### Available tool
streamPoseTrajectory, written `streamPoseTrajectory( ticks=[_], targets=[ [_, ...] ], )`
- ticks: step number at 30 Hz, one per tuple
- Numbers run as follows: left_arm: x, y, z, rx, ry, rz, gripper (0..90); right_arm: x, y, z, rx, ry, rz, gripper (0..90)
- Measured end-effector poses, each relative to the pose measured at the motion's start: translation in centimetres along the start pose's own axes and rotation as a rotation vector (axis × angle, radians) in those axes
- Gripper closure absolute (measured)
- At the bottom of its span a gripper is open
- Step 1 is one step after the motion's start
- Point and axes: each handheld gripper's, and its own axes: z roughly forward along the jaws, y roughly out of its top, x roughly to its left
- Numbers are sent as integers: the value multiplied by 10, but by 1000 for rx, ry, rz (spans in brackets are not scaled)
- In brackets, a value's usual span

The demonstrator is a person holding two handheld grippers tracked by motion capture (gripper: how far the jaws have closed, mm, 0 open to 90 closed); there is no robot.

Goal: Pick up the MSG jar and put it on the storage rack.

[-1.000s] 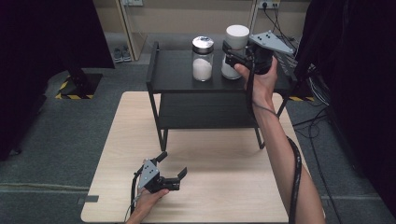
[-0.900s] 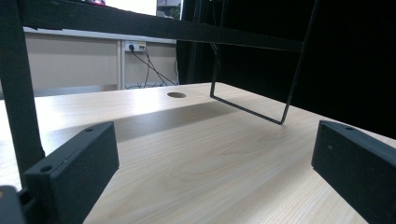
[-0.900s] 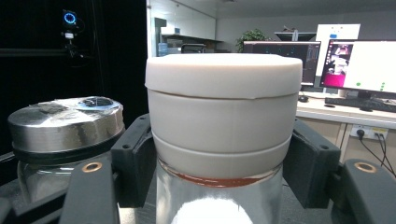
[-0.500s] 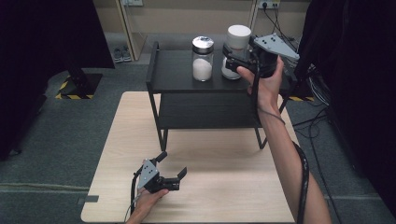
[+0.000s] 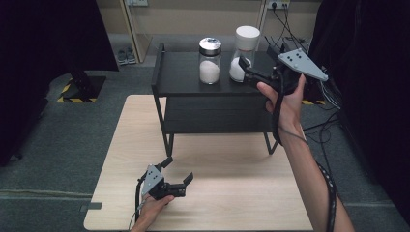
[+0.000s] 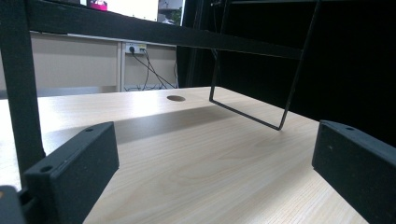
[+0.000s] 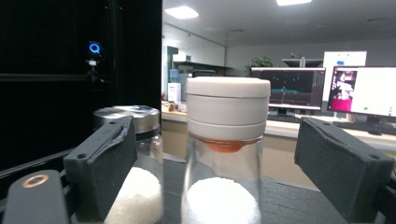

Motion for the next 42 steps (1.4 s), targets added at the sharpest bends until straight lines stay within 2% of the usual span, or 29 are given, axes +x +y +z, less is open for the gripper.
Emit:
streamPoseTrajectory(
  ticks=[12, 18, 21, 32, 35, 38, 42],
  targets=[
    [0, 0, 0, 0, 2, -1, 0, 11, -2, -25, -31, 81, -18, 113],
    [0, 0, -1, -1, -1, 1, 0, 19, -10, -37, -24, 98, -25, 75],
    [0, 0, 0, 0, -1, 3, 0, 23, -16, -44, -22, 95, -60, 35],
    [0, 0, 0, 5, -3, 7, 0, 24, -45, -65, -20, 120, -31, 3],
    [-1, 0, 0, 6, -2, 6, 0, 22, -50, -69, -16, 135, -6, 2],
    [-1, 0, 0, 4, -4, 8, 0, 23, -56, -73, -14, 134, -14, 3],
    [0, -1, 0, 3, -4, 8, 0, 23, -67, -78, -10, 140, 1, 3]
  ],
)
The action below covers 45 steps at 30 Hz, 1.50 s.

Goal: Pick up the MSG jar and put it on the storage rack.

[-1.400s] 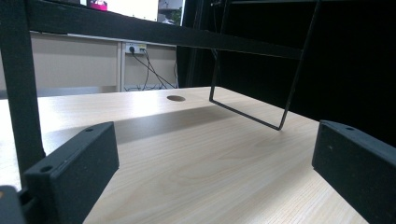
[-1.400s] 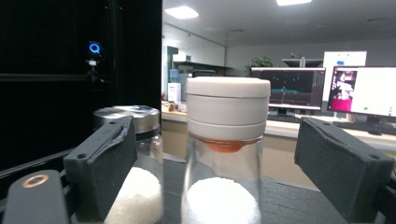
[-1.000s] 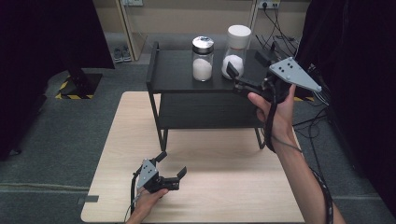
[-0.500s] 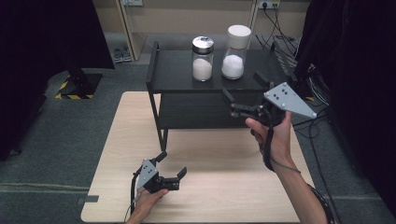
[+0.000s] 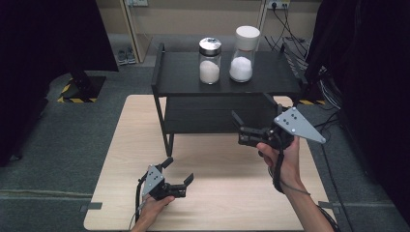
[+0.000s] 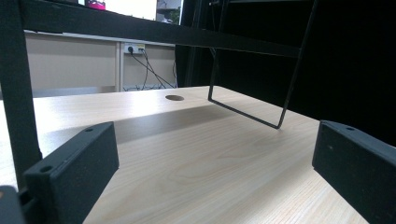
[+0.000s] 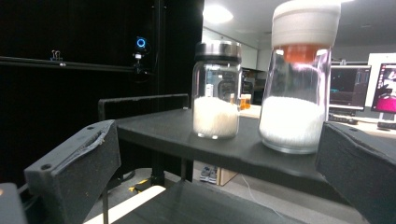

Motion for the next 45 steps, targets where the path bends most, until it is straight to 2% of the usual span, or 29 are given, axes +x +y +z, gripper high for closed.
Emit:
streamPoseTrajectory(
  ticks=[7, 16, 29, 45],
  targets=[
    [0, -1, 0, 2, 2, 1, 0, 2, -23, -8, 13, 5, 7, 3],
    [0, -1, 1, 4, 2, 2, 0, 3, -57, -18, 23, -16, 27, 3],
    [0, -2, 1, 1, -3, 10, 0, 6, -89, -33, 40, -33, -4, 3],
    [0, -3, 0, -2, -3, 14, 0, 18, -146, -47, 95, -22, 9, 3]
  ],
)
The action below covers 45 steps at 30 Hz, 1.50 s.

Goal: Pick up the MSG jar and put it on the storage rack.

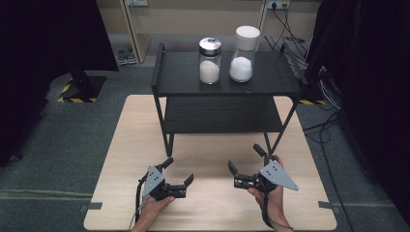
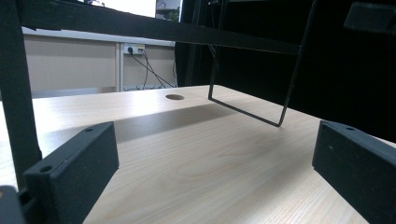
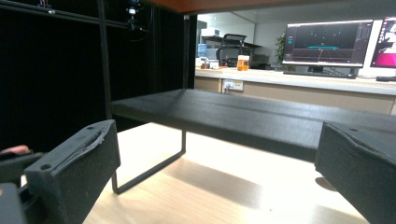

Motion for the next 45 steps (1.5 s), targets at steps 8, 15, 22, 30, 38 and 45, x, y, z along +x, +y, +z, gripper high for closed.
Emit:
streamPoseTrajectory(
  ticks=[8, 15, 22, 30, 38, 45],
  targets=[
    [0, 0, 0, 0, 0, 1, 0, 3, -26, -5, 32, 4, 9, 2],
    [0, -1, 1, 4, -2, 0, 0, 5, -43, -10, 52, 1, 22, 2],
    [0, -1, 1, 6, 0, -6, 0, 6, -51, -11, 74, 2, 13, 2],
    [0, -1, 1, 9, -2, -7, 0, 8, -60, -14, 84, 6, 20, 2],
    [1, -3, -1, 13, 16, -16, 0, 5, -63, -15, 83, 3, 28, 2],
    [0, -3, -3, 9, 26, -20, 0, 5, -64, -15, 79, 6, 33, 2]
  ],
)
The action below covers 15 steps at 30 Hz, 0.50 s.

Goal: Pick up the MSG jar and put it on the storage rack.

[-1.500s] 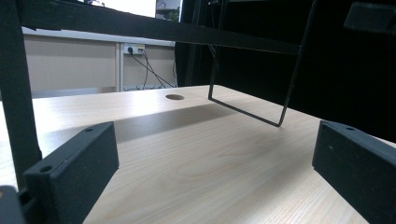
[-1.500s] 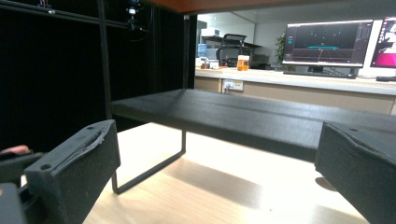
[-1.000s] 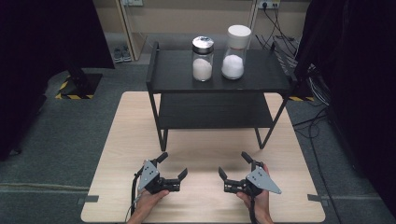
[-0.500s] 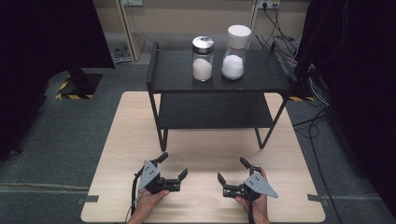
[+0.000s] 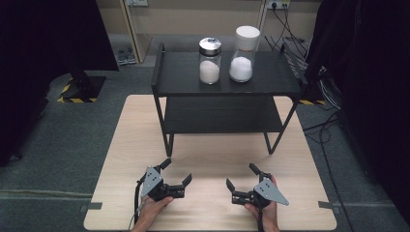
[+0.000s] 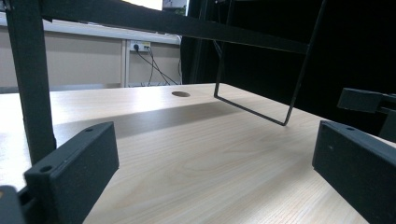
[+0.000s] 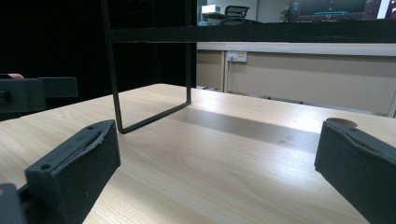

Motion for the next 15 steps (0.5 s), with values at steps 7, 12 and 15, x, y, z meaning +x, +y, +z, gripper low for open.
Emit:
streamPoseTrajectory(
  ticks=[7, 12, 15],
  targets=[
    [-2, 0, 0, -1, -10, 13, 0, 2, -1, -1, -7, 1, -14, 2],
    [-2, 0, 0, 1, -9, 18, 0, 1, -1, -2, -4, -6, -11, 3],
    [-2, 0, 0, 3, -10, 21, 0, 1, -2, -2, -2, -11, -8, 3]
  ],
)
